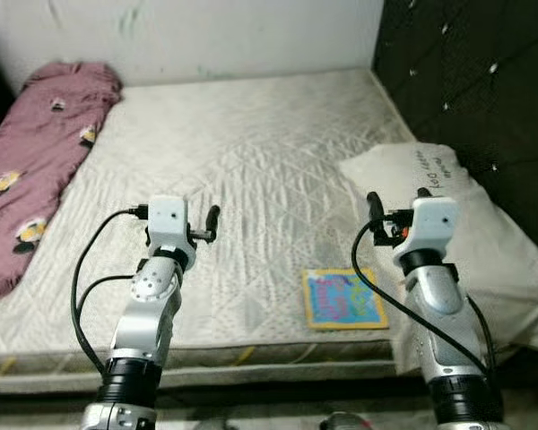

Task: Clean up the room

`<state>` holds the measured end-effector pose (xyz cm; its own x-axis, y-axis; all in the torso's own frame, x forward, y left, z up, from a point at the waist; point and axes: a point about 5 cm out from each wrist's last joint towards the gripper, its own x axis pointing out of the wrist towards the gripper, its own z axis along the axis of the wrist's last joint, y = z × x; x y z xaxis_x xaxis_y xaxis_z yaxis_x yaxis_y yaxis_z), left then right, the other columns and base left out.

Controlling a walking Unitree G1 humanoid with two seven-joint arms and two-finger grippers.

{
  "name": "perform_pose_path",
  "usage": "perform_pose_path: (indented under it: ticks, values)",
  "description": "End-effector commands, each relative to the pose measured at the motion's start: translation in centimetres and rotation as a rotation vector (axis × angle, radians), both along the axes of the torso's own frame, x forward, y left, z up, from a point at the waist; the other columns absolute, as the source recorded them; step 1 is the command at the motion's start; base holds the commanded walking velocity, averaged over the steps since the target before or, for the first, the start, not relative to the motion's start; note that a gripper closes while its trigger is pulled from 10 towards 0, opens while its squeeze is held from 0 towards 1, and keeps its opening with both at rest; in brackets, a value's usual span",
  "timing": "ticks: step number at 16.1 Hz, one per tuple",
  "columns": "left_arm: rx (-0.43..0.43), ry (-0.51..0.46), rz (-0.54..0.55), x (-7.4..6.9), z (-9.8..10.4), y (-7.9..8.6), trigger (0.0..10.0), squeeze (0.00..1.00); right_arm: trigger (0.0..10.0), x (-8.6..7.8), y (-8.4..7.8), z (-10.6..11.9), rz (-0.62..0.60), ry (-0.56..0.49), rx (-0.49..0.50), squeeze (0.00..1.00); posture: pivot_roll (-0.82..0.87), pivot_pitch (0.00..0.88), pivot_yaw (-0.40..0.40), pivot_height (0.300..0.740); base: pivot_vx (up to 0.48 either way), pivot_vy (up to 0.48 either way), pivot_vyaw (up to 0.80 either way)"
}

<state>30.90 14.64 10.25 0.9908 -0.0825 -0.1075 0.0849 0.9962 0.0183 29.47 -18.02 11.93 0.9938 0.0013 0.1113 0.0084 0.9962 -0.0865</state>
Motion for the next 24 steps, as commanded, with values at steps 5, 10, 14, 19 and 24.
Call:
perform_pose_path:
  ticks: [5, 10, 14, 19, 24]
  values:
    - [0.011, -0.002, 0.012, -0.01, 0.07, 0.77, 10.0, 0.0, 10.0, 0.17, 0.94, 0.33, 0.039, -0.012, 0.004, 0.0, -0.1, 0.0, 0.086, 0.74, 0.0, 0.48, -0.49]
    - [0.012, -0.005, 0.012, 0.0, 0.09, 0.69, 10.0, 0.0, 10.0, 0.18, 0.99, 0.35, 0.045, -0.012, -0.003, 0.0, -0.1, 0.0, 0.082, 0.74, 0.0, 0.48, 0.0]
    - [0.011, -0.012, 0.017, 0.07, 0.19, 0.67, 10.0, 0.0, 10.0, 0.25, 1.06, 0.37, 0.049, -0.015, -0.019, 0.0, -0.1, 0.0, 0.082, 0.74, 0.0, 0.48, 0.0]
    - [0.01, -0.012, 0.018, 0.14, 0.2, 0.7, 10.0, 0.0, 10.0, 0.23, 1.23, 0.46, 0.059, -0.023, -0.045, 0.0, -0.1, 0.0, 0.082, 0.74, 0.0, 0.48, 0.08]
    - [0.004, -0.011, 0.023, 0.15, 0.19, 0.68, 10.0, 0.0, 10.0, 0.27, 1.24, 0.47, 0.063, -0.022, -0.053, 0.0, -0.1, 0.0, 0.08, 0.74, 0.0, 0.48, 0.0]
